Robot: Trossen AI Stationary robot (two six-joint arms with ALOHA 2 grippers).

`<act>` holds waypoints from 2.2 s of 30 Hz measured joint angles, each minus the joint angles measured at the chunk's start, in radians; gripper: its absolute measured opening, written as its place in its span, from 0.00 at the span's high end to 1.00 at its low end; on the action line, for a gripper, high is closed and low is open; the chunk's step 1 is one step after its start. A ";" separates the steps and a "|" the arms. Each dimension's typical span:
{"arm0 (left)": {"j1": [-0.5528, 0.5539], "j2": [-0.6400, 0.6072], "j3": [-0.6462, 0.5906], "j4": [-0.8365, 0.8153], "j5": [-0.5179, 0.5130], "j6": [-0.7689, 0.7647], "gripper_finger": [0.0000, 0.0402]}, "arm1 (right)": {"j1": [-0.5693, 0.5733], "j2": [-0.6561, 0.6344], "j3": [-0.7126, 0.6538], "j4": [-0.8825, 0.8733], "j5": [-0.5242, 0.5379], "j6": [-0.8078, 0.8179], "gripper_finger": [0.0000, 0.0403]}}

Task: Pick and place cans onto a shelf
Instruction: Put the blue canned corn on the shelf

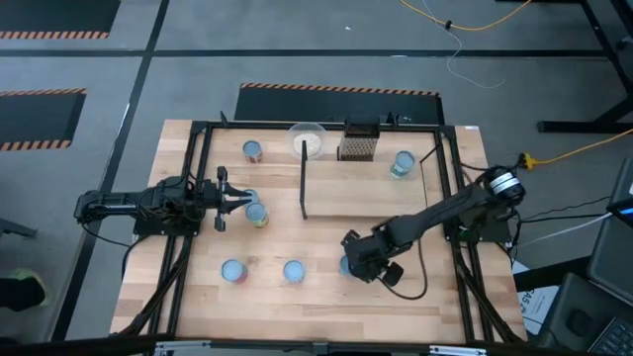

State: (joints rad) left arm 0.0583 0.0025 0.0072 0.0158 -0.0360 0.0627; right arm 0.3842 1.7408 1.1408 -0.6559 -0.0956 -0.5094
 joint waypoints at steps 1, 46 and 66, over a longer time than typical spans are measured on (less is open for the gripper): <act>0.000 0.000 0.000 0.000 0.000 0.000 0.83 | 0.000 0.011 0.000 0.005 0.000 0.000 0.64; 0.000 0.000 0.000 0.000 0.000 0.000 0.83 | -0.066 0.050 0.064 -0.029 0.178 1.105 0.98; 0.000 0.000 0.000 0.000 0.000 0.000 0.83 | -0.066 0.050 0.062 0.003 0.172 1.072 0.79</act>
State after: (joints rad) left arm 0.0583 0.0029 0.0073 0.0157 -0.0360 0.0627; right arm 0.3178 1.7908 1.2030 -0.6525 0.0769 0.5626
